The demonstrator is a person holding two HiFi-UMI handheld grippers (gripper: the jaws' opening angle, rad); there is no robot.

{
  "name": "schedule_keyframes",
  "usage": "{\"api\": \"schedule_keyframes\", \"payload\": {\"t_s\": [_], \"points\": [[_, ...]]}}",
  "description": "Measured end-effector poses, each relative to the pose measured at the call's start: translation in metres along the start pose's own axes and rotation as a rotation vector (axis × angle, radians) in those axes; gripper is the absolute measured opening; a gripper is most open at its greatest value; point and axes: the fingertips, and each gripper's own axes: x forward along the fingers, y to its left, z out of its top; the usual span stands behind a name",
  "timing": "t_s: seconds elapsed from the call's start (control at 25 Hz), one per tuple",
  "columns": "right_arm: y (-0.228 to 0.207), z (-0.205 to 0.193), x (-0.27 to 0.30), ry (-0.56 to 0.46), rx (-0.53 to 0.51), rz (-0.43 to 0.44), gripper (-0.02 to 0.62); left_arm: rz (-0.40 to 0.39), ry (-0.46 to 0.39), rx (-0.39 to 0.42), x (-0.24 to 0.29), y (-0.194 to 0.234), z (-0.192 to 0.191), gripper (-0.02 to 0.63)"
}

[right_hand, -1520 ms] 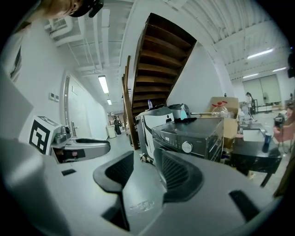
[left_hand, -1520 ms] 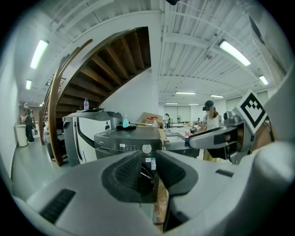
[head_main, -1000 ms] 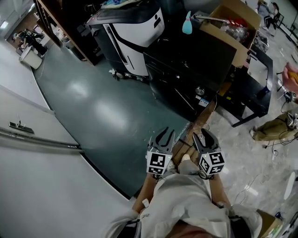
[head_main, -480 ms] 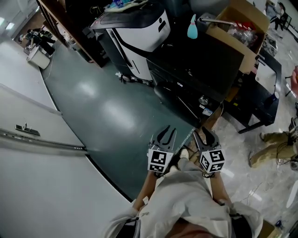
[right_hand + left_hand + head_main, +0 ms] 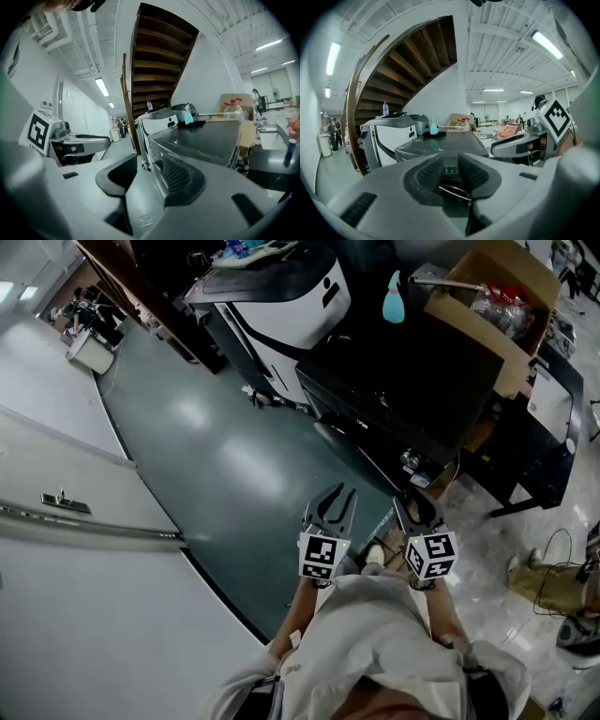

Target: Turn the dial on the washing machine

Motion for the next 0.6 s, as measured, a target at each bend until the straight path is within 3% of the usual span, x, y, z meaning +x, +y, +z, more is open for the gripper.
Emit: {"api": "schedule_keyframes", "payload": {"t_s": [0.32,0.6], "points": [[-0.025,0.007,0.020,-0.002,0.030,-0.036,0.170,-0.018,0.015,0.022,0.038,0.013,0.009,0.103],[-0.048,0.004,0.043,0.010,0.067,-0.150,0.173,-0.096,0.029,0.052,0.085,0.034,0.005,0.103]]}}
